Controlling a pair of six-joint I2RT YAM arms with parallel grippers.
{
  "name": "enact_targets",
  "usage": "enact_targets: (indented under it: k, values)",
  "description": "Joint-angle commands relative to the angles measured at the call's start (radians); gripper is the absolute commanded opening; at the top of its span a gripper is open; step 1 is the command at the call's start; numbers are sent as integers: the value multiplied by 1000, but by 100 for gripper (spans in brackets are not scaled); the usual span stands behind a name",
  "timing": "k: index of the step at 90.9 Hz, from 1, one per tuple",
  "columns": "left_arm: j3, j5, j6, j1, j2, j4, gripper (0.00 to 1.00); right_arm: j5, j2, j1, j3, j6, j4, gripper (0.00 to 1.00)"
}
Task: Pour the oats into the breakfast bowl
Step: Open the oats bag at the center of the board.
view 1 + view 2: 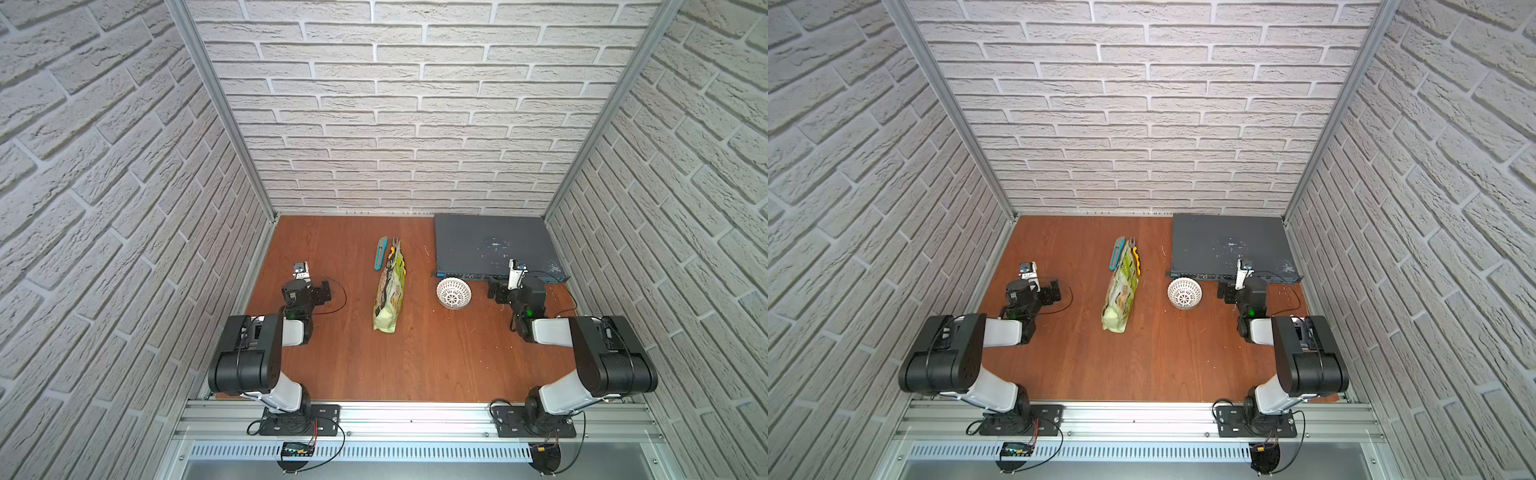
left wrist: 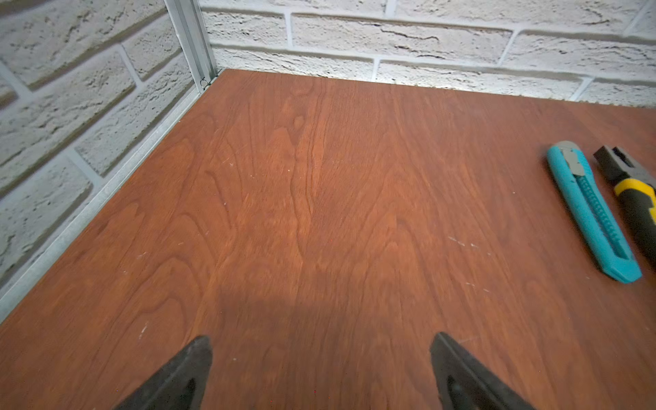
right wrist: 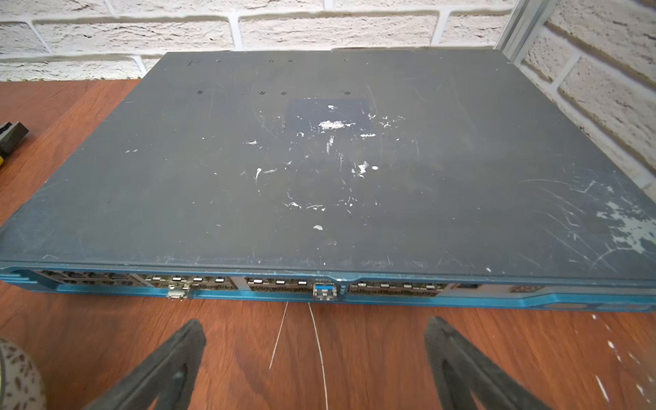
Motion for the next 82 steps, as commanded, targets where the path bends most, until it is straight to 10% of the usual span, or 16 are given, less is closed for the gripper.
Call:
enact_targets:
  k: [1, 40, 56, 82]
  values:
    - [18, 13, 7, 4, 4, 39, 98, -2, -7, -6, 6, 11, 18, 99]
    - [21, 17, 4, 4, -8, 37, 98, -2, -9, -6, 3, 13, 22, 99]
    - [212, 82, -7, 5, -151, -421, 98, -35, -142, -15, 158, 43, -354, 99]
    - [322, 267, -357, -74, -245, -617, 98, -424, -284, 65, 389, 590, -762, 99]
